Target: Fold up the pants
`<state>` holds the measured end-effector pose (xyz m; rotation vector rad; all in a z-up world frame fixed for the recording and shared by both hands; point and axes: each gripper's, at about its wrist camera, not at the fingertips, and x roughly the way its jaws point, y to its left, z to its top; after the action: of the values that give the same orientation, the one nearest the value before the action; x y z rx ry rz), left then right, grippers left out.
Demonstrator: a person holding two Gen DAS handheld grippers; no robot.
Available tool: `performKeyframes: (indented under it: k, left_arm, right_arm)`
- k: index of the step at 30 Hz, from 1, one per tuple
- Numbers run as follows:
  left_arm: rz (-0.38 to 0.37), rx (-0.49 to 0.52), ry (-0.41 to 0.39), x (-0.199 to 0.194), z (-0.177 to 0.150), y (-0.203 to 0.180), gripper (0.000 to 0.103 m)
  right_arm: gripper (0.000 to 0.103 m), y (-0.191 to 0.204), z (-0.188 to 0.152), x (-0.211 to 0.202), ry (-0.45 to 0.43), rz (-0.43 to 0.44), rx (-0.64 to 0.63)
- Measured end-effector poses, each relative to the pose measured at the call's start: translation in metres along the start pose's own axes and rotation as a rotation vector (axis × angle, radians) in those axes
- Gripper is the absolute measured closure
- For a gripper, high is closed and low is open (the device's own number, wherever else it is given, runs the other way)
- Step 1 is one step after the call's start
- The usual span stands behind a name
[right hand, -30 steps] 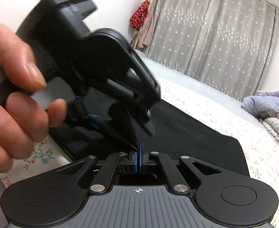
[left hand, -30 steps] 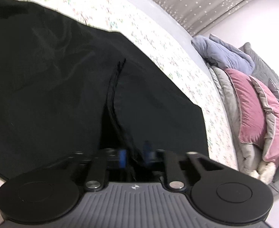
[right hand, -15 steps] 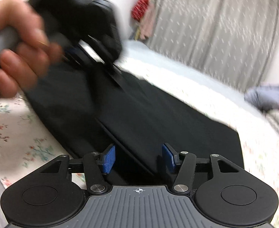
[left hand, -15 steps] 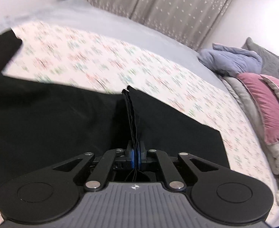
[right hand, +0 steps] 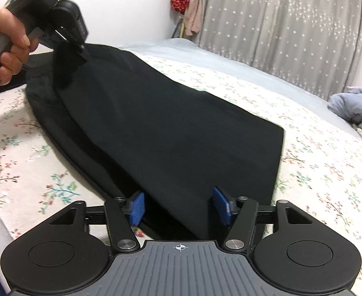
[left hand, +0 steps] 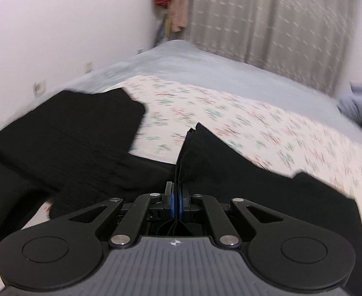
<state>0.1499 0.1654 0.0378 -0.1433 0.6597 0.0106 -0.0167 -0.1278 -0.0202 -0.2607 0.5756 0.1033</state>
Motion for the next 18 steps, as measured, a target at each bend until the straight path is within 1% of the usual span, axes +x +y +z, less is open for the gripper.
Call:
performKeyframes:
  k: [2,3,6,9,11,13,15,16,18]
  left_arm:
    - [0.011,-0.061,0.012,0.002,0.001,0.019,0.103]
    - [0.029,-0.071,0.015,0.003,0.001,0.025,0.103]
    - [0.080,-0.070,0.016,0.006,0.001,0.037,0.103]
    - [0.084,-0.090,0.025,0.006,0.000,0.045,0.103]
    - [0.102,-0.086,0.040,0.009,-0.001,0.045,0.103]
    - [0.115,-0.087,0.056,0.010,-0.004,0.049,0.103]
    - [0.114,-0.101,0.057,0.009,-0.004,0.055,0.102]
    - [0.119,-0.105,0.056,0.008,-0.003,0.056,0.102]
    - [0.148,-0.106,0.059,0.010,-0.005,0.056,0.100]
  right_arm:
    - [0.039,-0.002,-0.001,0.000,0.001,0.011,0.002]
    - [0.039,-0.003,-0.002,0.001,0.002,0.017,0.006]
    - [0.039,0.001,-0.001,-0.003,0.006,0.037,0.018]
    - [0.039,0.010,-0.001,-0.009,0.005,0.063,0.032]
    - [0.038,0.010,0.000,-0.010,0.005,0.076,0.038]
    - [0.037,0.010,0.000,-0.009,0.009,0.085,0.046]
    - [0.036,0.008,-0.001,-0.009,0.016,0.091,0.058]
    - [0.035,0.006,0.000,-0.008,0.019,0.095,0.066]
    - [0.033,0.002,0.000,-0.008,0.024,0.108,0.085]
